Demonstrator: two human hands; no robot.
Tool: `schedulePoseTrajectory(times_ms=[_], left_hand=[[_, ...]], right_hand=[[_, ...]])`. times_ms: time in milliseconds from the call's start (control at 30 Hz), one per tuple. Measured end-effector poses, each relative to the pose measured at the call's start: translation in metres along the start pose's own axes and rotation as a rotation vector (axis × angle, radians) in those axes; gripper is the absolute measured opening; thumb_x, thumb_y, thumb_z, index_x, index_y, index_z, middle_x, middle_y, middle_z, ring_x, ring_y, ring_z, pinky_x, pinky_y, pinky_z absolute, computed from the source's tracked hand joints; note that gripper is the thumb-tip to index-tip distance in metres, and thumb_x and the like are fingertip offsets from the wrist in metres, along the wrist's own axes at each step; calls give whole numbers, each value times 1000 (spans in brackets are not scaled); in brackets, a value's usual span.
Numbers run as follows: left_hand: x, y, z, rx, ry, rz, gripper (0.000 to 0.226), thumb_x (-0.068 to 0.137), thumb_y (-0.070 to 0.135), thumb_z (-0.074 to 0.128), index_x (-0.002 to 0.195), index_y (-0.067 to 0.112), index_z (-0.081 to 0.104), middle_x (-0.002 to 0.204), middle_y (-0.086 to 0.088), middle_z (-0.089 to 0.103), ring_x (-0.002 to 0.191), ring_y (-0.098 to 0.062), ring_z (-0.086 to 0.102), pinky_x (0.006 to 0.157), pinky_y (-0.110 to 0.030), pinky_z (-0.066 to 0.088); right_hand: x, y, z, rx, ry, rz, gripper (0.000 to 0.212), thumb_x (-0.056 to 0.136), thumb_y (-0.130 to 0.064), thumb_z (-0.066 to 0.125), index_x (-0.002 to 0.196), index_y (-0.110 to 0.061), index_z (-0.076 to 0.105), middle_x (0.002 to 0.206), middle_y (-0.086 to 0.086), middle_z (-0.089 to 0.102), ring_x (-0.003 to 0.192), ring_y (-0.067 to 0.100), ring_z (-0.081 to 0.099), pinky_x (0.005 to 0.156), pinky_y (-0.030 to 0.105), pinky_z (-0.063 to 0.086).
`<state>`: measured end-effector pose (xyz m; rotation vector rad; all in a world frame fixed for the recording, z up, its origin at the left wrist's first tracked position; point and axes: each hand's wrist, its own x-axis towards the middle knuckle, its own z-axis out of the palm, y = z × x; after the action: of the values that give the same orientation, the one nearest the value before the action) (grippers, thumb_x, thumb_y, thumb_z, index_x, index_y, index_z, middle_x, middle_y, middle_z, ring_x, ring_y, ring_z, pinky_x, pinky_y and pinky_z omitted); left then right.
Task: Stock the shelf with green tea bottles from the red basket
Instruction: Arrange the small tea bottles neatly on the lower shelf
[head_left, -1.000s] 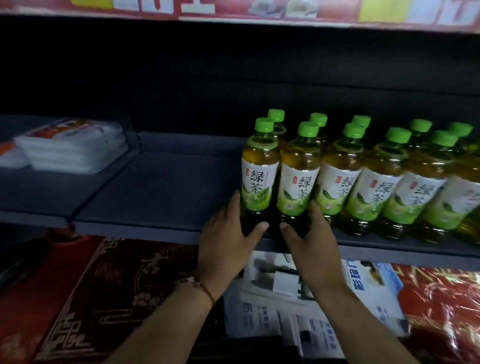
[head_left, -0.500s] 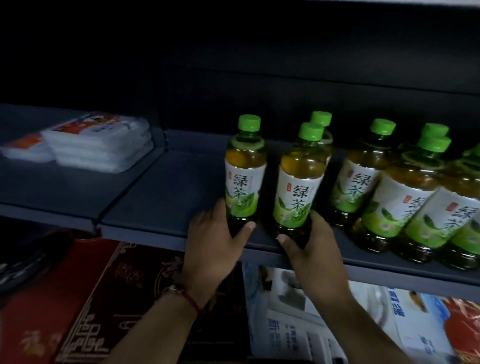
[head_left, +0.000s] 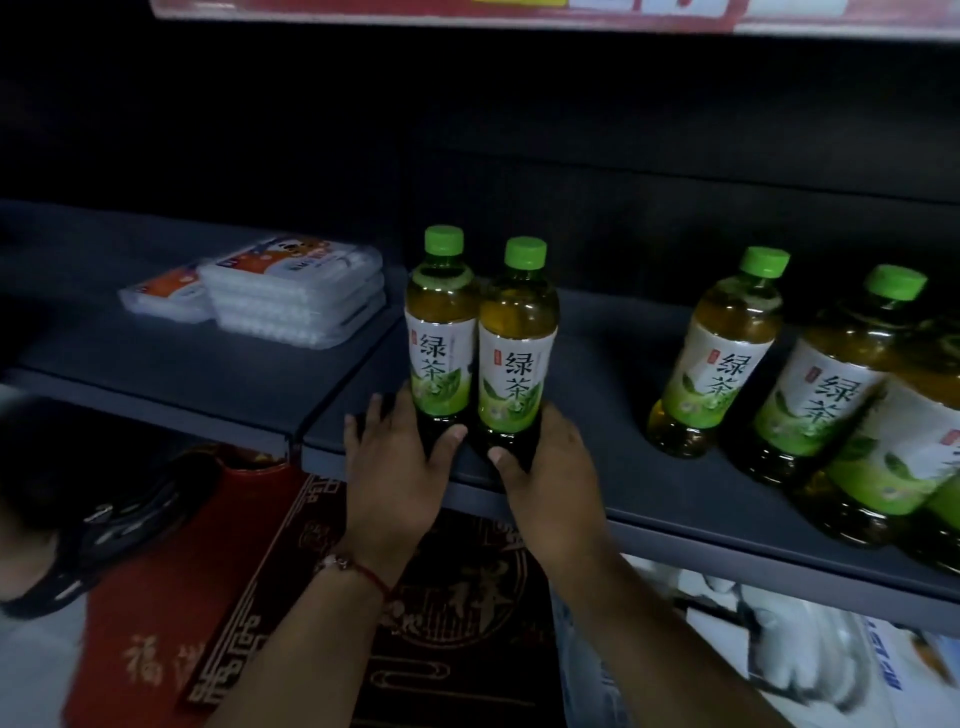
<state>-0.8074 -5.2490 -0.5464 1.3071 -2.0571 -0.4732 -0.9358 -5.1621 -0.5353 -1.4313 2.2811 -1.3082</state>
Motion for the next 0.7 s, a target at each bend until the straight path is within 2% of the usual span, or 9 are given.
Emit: schedulePoseTrajectory(times_ms=[100,200,267,333,400,467,500,567,700], left_hand=[[-2,0,-4,-37,7,-40,72,98,50,49,156,13,24,158,-8,35,151,-28,14,123,-48,0],[-5,0,-3,-64,-10,-73,81,100,49,46,159,10,8,164,-8,22,153,-28,8,123,-46,-2],[-9,-1,-3,-68,-13,-69,83,99,49,47,159,10,5,164,-9,21,152,-30,10,124,-47,0],[-13,2,-6,-88,32,-61,86,96,47,54,159,13,8,159,-13,31,147,-32,24,122,-50,14],[-16,12,-14,-138,151,-37,82,92,42,64,157,16,20,144,-14,44,134,-30,38,114,-48,33],[-20,27,-20,-155,247,52,65,89,36,70,144,16,41,127,-9,53,120,-23,46,103,-42,42],[-24,35,-20,-152,247,102,55,89,34,70,138,17,49,123,-6,55,116,-21,48,99,-41,45],[-35,48,-16,-158,168,153,49,91,35,67,134,19,52,125,-2,56,115,-19,51,97,-40,47],[-42,49,-6,-164,75,68,58,91,43,66,141,25,41,135,0,54,122,-19,51,96,-38,48]], right_hand=[[3,-6,5,3,-13,13,55,89,-26,69,138,-18,45,129,2,54,122,19,48,98,30,41],[6,-10,8,5,-39,3,50,89,-26,69,133,-16,48,127,4,55,120,20,51,98,31,43],[4,-8,1,13,-41,-21,51,89,-29,69,135,-16,49,130,4,56,123,21,51,99,30,43],[-2,1,-21,54,27,19,59,90,-33,69,141,-13,48,137,4,54,129,20,49,107,30,40],[-7,21,-54,106,213,50,56,88,-30,71,137,-11,51,132,6,55,124,21,53,107,38,43],[-8,45,-87,132,391,85,50,86,-25,74,128,-9,54,122,6,56,113,22,57,101,44,48],[-6,55,-98,145,425,119,49,85,-23,76,127,-8,54,119,5,57,111,22,58,100,43,48],[2,68,-110,163,381,188,51,84,-20,76,127,-10,51,118,0,57,113,20,57,98,35,46],[20,80,-103,92,258,199,58,84,-22,77,133,-15,48,122,-1,62,113,16,56,89,28,40]])
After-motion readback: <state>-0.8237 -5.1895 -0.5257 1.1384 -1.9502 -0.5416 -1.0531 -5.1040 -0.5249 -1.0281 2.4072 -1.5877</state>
